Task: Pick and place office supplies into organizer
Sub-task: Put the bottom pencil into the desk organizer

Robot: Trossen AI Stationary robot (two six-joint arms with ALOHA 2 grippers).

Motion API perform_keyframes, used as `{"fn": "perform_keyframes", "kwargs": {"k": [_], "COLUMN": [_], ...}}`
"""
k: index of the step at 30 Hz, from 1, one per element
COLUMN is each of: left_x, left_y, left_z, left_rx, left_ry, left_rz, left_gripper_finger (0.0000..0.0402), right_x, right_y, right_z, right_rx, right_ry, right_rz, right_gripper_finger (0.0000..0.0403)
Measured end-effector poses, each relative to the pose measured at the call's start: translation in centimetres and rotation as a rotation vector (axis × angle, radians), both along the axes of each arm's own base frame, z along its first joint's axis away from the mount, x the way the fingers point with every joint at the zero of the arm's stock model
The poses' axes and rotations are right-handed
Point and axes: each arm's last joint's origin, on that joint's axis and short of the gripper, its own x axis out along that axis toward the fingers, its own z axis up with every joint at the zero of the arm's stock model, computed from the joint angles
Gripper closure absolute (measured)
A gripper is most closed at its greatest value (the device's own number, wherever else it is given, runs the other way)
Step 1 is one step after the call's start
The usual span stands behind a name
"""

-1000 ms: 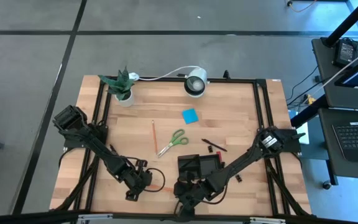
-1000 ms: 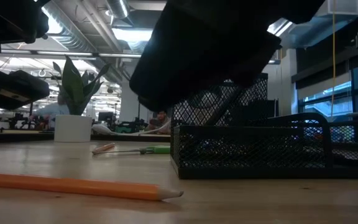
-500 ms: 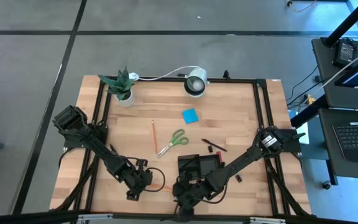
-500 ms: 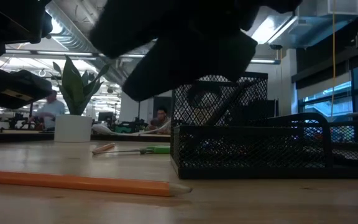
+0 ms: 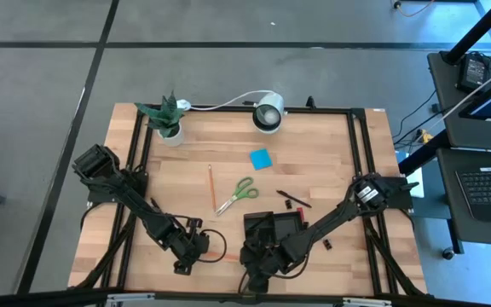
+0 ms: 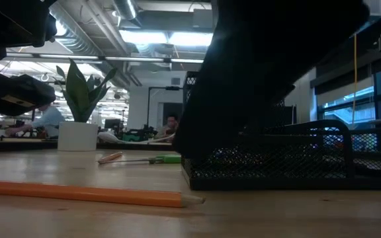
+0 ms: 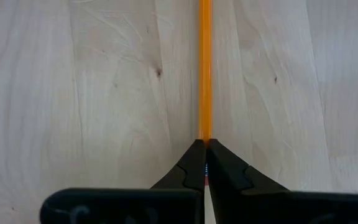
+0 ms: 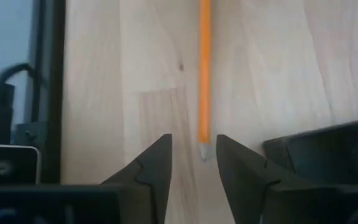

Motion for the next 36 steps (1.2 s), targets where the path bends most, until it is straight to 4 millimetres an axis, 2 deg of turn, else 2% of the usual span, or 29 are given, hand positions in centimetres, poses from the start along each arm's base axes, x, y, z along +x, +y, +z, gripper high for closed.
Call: {"fn": "perform_keyframes", "kwargs": {"k": [8, 25, 36], "left_x": [0.0, 0.1, 0.3], "left_y": [0.0, -0.1, -0.2], "left_z": [0.0, 0.0, -0.1], "left_rx": [-0.004, -0.009, -0.019], "left_ry": [0.001, -0.018, -0.031], "left_rz": [0.006, 0.01, 0.01], "left_gripper_finger": [0.0398, 0.0396, 0.0338], "right_x": [0.1, 0.0, 0.0], "right_y": [0.0, 0.0, 0.0], "right_z": [-2.1, -2.4, -2.4], "right_rx": [-0.02, -0.034, -0.035], "right_ry": [0.044, 0.063, 0.068], "right_rz": [0.001, 0.003, 0.001], "right_gripper_finger": [0.0297, 0.0298, 0.0298]}}
